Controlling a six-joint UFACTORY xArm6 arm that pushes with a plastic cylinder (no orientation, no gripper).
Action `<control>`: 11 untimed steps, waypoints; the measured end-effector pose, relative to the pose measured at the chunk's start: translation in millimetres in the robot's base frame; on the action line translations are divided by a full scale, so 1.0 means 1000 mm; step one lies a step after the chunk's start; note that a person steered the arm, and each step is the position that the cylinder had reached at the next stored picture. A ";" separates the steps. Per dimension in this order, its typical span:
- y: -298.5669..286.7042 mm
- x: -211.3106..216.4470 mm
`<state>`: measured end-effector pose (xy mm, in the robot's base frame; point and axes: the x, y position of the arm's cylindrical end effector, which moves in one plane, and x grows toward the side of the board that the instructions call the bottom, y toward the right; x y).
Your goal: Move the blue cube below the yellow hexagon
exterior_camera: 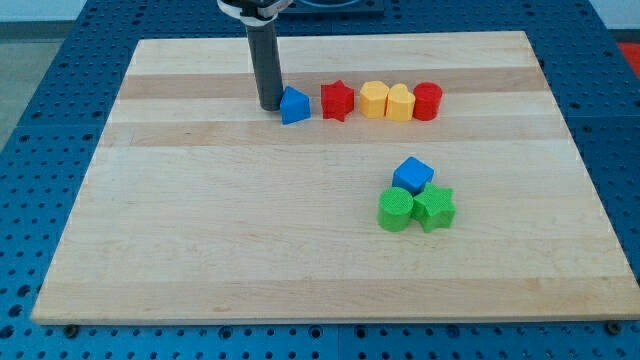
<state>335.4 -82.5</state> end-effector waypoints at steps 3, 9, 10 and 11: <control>-0.002 0.014; 0.109 0.247; 0.135 0.263; 0.186 0.284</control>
<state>619.0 104.0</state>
